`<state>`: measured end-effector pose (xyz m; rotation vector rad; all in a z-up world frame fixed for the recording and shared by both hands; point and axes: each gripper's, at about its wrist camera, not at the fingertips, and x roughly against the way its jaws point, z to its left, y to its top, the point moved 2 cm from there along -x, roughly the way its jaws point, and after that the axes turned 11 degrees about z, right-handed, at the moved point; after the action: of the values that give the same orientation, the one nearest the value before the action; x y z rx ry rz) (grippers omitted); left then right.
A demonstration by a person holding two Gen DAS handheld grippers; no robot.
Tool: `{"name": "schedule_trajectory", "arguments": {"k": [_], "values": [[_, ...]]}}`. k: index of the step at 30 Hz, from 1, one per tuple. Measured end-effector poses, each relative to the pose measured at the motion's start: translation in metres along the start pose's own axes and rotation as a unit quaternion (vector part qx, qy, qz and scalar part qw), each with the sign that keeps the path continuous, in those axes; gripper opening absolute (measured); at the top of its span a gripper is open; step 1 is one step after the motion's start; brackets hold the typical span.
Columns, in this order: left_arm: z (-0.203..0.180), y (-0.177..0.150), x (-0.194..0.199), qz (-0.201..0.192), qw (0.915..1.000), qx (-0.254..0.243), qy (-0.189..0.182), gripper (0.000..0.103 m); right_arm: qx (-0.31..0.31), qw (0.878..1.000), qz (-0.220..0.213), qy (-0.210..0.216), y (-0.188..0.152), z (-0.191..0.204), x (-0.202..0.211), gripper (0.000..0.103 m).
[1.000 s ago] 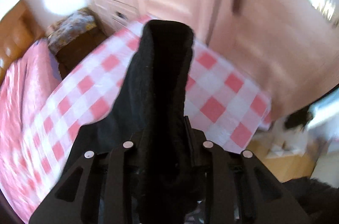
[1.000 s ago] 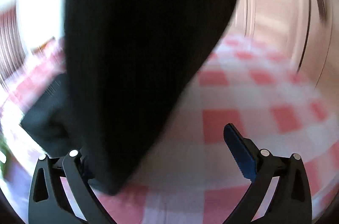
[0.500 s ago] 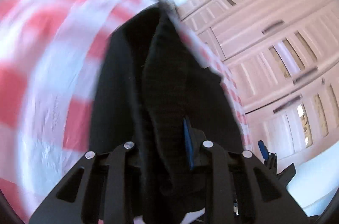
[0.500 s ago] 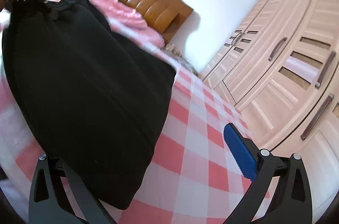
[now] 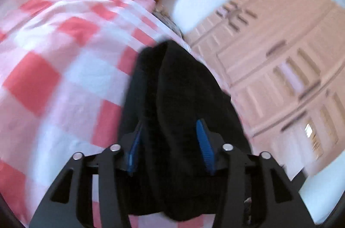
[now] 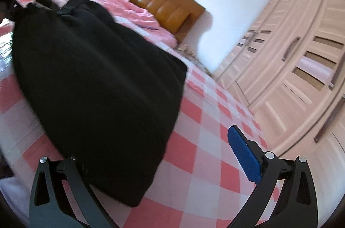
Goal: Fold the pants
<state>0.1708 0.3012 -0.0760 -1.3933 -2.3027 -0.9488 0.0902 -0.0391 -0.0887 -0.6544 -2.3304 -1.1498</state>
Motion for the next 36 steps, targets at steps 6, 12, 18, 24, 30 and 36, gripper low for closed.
{"name": "schedule_trajectory", "arguments": {"k": [6,12,18,24,30,36], "values": [[-0.022,-0.018,0.069,-0.11,0.9887,0.008,0.101,0.095,-0.078,0.971,-0.04,0.222,-0.017,-0.04,0.029,0.098],[-0.146,-0.058,0.024,-0.052,0.9623,-0.215,0.159,0.097,-0.234,0.931,-0.014,0.278,-0.018,-0.098,0.007,0.098],[-0.162,-0.076,-0.055,0.021,0.9363,-0.277,0.215,0.097,-0.23,0.939,0.05,0.249,-0.012,-0.089,-0.021,0.098],[-0.118,-0.075,-0.049,0.014,0.9382,-0.257,0.232,0.083,-0.141,0.959,0.041,0.244,-0.012,-0.042,-0.015,0.098],[-0.113,-0.072,-0.049,-0.004,0.9447,-0.247,0.216,0.083,-0.158,0.936,0.074,0.304,-0.023,-0.046,-0.033,0.098],[-0.109,-0.07,-0.045,-0.019,0.9524,-0.229,0.2,0.079,-0.14,0.936,0.082,0.312,-0.02,-0.046,-0.033,0.098]]}}
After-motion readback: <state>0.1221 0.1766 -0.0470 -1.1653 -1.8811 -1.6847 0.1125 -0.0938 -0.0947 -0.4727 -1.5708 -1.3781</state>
